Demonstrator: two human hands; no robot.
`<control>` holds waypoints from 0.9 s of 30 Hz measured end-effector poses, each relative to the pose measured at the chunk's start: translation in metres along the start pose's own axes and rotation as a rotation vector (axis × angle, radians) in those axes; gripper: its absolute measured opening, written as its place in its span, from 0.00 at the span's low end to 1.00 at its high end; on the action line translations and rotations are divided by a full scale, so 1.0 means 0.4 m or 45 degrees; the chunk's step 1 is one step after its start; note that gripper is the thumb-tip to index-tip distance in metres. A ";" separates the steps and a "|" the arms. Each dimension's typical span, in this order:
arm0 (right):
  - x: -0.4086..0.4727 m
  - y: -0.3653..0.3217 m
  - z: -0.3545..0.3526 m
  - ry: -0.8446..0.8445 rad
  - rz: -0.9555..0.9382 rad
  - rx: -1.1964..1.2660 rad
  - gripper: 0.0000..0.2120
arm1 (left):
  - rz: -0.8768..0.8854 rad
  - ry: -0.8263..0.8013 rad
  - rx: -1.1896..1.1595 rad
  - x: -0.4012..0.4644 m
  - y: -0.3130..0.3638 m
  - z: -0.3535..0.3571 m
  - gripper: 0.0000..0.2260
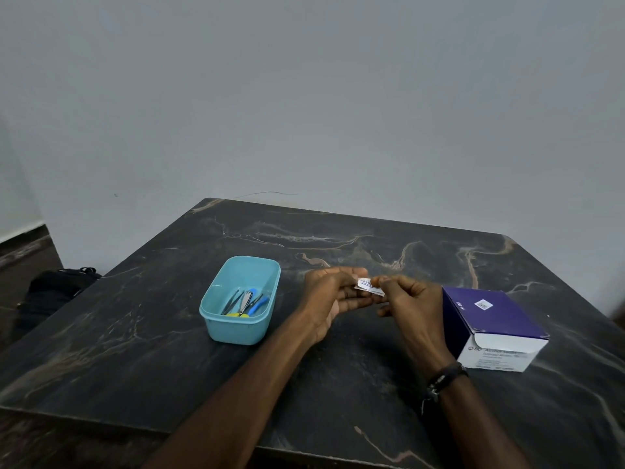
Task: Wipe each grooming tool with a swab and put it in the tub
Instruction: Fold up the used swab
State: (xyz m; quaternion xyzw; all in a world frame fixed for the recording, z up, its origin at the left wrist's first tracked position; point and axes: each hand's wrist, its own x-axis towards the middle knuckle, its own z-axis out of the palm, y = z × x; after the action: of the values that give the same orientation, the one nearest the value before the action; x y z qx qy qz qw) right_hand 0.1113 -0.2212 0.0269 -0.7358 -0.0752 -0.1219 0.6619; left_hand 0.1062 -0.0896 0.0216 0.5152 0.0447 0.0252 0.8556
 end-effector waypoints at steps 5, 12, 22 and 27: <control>-0.003 -0.001 0.001 -0.003 -0.020 -0.080 0.08 | 0.088 0.037 0.044 -0.005 -0.008 0.000 0.18; 0.007 0.014 -0.001 -0.054 0.017 -0.154 0.03 | 0.184 0.141 0.181 -0.001 -0.007 -0.004 0.13; 0.005 0.019 -0.003 -0.210 0.074 -0.207 0.09 | 0.261 0.154 0.322 0.005 -0.016 -0.003 0.14; 0.009 0.024 -0.007 -0.095 0.086 -0.093 0.07 | 0.162 0.049 0.451 0.004 -0.026 -0.004 0.08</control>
State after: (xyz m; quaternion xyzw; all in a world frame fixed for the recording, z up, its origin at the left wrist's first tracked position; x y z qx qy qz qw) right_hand 0.1170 -0.2253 0.0190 -0.7657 -0.0704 -0.0748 0.6349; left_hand 0.1076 -0.0932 0.0115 0.6588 0.0320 0.0807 0.7473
